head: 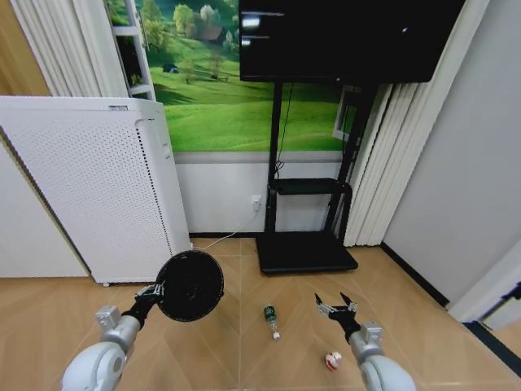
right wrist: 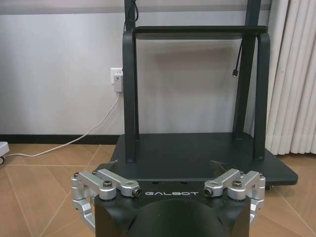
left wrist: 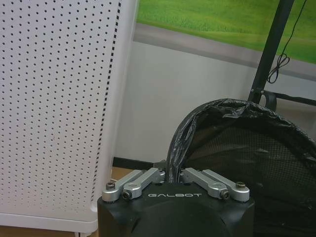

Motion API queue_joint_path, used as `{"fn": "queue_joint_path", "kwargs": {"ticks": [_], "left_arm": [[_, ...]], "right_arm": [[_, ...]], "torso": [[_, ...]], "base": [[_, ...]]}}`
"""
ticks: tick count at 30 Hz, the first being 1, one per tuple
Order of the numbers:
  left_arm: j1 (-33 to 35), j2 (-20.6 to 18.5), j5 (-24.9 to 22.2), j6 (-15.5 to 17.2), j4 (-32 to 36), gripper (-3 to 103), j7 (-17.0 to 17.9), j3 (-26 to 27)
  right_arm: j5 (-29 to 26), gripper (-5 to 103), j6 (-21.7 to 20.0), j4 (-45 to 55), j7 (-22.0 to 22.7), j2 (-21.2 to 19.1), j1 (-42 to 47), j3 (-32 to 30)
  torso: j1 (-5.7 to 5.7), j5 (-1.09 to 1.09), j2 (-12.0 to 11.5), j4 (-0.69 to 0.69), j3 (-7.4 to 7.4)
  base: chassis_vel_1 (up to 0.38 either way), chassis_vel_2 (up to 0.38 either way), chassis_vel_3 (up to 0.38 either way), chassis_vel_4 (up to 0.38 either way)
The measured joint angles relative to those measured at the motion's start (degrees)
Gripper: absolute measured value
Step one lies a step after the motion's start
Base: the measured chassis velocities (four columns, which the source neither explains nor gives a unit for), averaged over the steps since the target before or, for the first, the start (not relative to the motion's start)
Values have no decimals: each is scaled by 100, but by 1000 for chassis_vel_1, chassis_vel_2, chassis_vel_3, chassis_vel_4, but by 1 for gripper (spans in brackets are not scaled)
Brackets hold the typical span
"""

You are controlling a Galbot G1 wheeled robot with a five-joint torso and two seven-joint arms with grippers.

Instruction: Pick up the trash bin and place the garbage on the floor into it.

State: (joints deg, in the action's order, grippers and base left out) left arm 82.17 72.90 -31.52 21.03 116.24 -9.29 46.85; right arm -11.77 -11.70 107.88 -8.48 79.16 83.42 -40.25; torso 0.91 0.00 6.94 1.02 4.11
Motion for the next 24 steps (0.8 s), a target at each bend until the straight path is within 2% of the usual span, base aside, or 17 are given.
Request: {"fn": "queue_joint_path", "kwargs": {"ticks": [11,13,15,16,18,19,20,21,22,24], "left_arm": [[-41,12,-27,-59,-160,5,-88,68],[-60,11,-33,-59,-188,5,-88,68],[-115,-9,-54,-59,-262,5,-84,68],[-115,-9,-54,-59,-262,5,-84,68],[-204,-59,-117,-83,-349,5,-166,60],[-204,-59,-117,-83,-349,5,-166,60],[-295,-87,-134,-179,-449,5,-340,41],[-406,-109,-134,-285,-551,5,-502,5],[-406,-109,-134,-285,-551,5,-502,5],[-684,-140,-173,-399,-747,5,-698,-110]], "right_arm": [[72,100,-38,-33,109,42,-61,153],[60,100,-95,-51,90,37,-55,171],[-130,100,-418,-153,-39,-42,-13,274],[-130,100,-418,-153,-39,-42,-13,274],[-560,100,-803,-356,-134,-160,-26,435],[-560,100,-803,-356,-134,-160,-26,435],[-996,100,-1080,-526,-144,-210,-80,570],[-1396,100,-1320,-671,-63,-220,-136,697],[-1396,100,-1320,-671,-63,-220,-136,697],[-1940,100,-1586,-999,259,-169,-280,917]], "torso": [[1,0,0,2,1],[2,0,0,2,2],[2,-2,-1,2,2],[2,-2,-1,2,2],[1,0,0,0,1],[1,0,0,0,1],[1,-1,0,0,1],[1,0,0,-1,1],[1,0,0,-1,1],[0,1,0,1,0]], "base": [[-138,125,144,-133],[-122,104,99,-115],[-60,86,54,-56],[-24,68,54,-34],[0,0,0,0],[0,0,0,0],[0,0,0,0],[33,-52,-50,33],[33,-52,-50,33],[0,0,0,0]]}}
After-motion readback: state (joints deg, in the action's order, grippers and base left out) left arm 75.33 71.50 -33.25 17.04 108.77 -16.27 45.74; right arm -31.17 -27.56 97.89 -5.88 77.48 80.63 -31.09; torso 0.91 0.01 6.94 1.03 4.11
